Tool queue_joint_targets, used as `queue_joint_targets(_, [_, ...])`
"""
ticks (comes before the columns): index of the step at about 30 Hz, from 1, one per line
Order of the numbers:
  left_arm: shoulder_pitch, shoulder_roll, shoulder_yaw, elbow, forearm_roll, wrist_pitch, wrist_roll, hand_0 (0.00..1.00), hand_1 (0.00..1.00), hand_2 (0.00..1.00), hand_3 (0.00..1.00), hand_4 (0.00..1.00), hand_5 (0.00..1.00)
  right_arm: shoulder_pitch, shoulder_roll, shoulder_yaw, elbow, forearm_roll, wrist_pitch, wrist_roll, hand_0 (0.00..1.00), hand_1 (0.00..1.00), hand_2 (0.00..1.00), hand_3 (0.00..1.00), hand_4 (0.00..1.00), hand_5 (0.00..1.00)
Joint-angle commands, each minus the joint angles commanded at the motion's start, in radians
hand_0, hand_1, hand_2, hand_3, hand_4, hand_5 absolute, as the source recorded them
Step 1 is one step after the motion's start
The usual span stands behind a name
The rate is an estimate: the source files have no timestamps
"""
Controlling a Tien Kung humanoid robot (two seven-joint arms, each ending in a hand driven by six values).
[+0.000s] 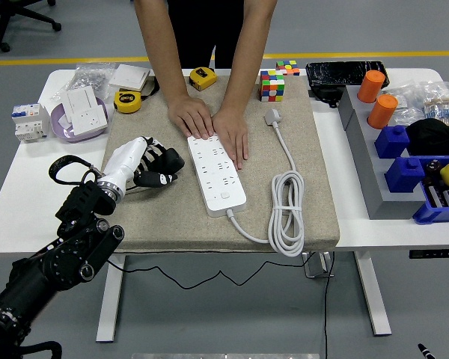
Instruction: Pick up the plug,place it near the board,insert it into the board,press the button
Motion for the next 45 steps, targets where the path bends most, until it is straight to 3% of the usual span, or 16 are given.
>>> queue_joint_targets(12, [-0.048, 0.0, 0.121, -0.083, -0.063, -0.002, 0.004, 0.306, 0.339, 0.297, 0.495, 0.766, 0.074, 0.0, 0.002, 0.003, 0.0, -0.002, 0.001, -0.001, 0.761, 0.771, 0.762, 0.805, 0.998, 0.919])
queue_joint_targets(13, [-0.05, 0.0, 0.132, -0.089, -0.072, -0.006, 0.005, 0.322, 0.366, 0.335, 0.502, 0.762, 0.058, 0.0, 0.002, 0.004, 0.0, -0.003, 0.0, -0.002, 0.761, 0.771, 0.762, 0.805, 0.998, 0.922])
queue_joint_targets(18, [-0.049, 0.0, 0.143, -0.108, -0.094, -0.037, 0.02, 0.322, 0.366, 0.335, 0.502, 0.762, 0.058, 0.0, 0.003, 0.001, 0.0, -0.003, 0.001, -0.002, 0.761, 0.771, 0.762, 0.805, 0.998, 0.922])
queue_joint_targets(19, [-0.048, 0.0, 0.147, -0.112, -0.093, -0.041, 0.023, 0.349, 0.403, 0.357, 0.512, 0.767, 0.002, 0.0, 0.002, 0.001, 0.0, -0.003, 0.001, -0.002, 0.76, 0.771, 0.762, 0.805, 0.998, 0.922])
queue_joint_targets(22, [-0.048, 0.0, 0.161, -0.118, -0.088, -0.048, 0.026, 0.349, 0.403, 0.357, 0.512, 0.767, 0.002, -0.001, 0.001, 0.003, 0.0, -0.006, 0.001, -0.002, 0.76, 0.771, 0.762, 0.805, 0.998, 0.922])
queue_joint_targets(32, [-0.076, 0.0, 0.192, -0.056, -0.064, -0.038, 0.018, 0.372, 0.426, 0.369, 0.509, 0.804, 0.002, 0.001, 0.0, -0.005, 0.0, -0.003, 0.002, -0.003, 0.76, 0.771, 0.761, 0.805, 0.998, 0.924])
queue_joint_targets(36, [-0.087, 0.0, 0.171, -0.029, -0.058, -0.009, 0.003, 0.372, 0.426, 0.369, 0.509, 0.804, 0.002, 0.001, -0.001, -0.006, 0.0, -0.002, 0.002, -0.003, 0.76, 0.771, 0.761, 0.805, 0.998, 0.924])
queue_joint_targets(41, [-0.096, 0.0, 0.151, -0.022, -0.047, 0.016, -0.006, 0.372, 0.425, 0.36, 0.504, 0.797, 0.002, -0.001, -0.001, -0.002, 0.0, -0.007, 0.002, -0.005, 0.76, 0.77, 0.761, 0.804, 0.998, 0.924])
queue_joint_targets(45, [-0.097, 0.0, 0.146, -0.022, -0.041, 0.011, -0.004, 0.372, 0.427, 0.365, 0.501, 0.793, 0.002, 0.0, -0.001, -0.007, 0.0, -0.001, 0.002, -0.002, 0.76, 0.771, 0.761, 0.804, 0.998, 0.925])
